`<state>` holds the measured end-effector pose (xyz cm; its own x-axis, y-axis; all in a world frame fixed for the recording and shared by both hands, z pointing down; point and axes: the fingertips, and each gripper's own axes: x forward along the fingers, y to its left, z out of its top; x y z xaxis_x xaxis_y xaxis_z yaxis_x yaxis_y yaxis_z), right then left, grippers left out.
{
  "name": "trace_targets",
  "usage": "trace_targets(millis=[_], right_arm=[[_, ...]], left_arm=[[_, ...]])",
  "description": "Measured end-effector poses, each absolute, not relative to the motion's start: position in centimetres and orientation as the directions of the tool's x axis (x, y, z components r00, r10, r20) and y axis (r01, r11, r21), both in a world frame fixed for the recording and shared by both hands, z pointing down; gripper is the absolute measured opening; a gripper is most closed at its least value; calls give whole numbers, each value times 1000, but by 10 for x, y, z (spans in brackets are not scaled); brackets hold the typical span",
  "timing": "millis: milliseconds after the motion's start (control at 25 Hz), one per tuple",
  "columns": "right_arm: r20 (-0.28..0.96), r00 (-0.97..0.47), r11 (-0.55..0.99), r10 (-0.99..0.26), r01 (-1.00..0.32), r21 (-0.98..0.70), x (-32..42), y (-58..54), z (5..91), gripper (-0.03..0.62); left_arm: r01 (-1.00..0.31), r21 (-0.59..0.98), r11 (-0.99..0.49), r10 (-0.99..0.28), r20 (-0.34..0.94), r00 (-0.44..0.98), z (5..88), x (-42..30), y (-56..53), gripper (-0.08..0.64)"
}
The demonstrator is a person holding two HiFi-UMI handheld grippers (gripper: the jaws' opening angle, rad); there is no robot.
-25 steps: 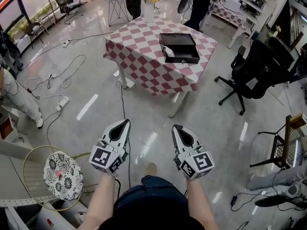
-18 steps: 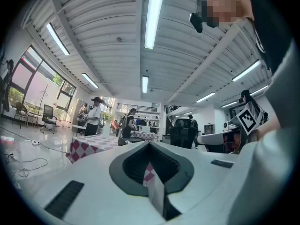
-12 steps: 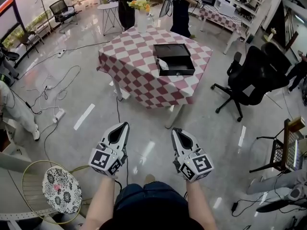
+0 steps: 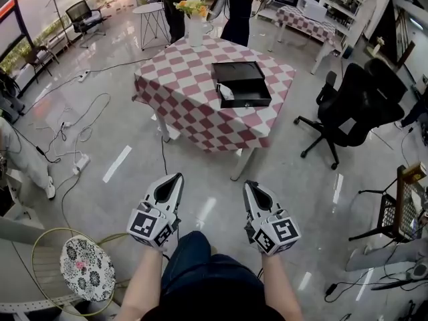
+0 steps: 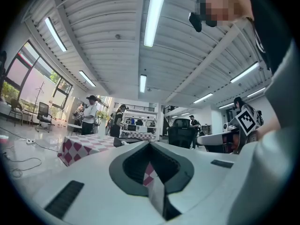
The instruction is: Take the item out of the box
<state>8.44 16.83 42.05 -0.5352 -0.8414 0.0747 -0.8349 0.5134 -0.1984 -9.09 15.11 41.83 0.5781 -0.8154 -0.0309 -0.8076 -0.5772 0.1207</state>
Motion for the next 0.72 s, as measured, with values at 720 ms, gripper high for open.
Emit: trace_targets(millis=[720], right_arm=[[107, -533, 497, -839, -832, -246, 87, 125, 443, 5]], left_arm=[[-817, 127, -563, -822, 22, 569, 436, -93, 117, 12]])
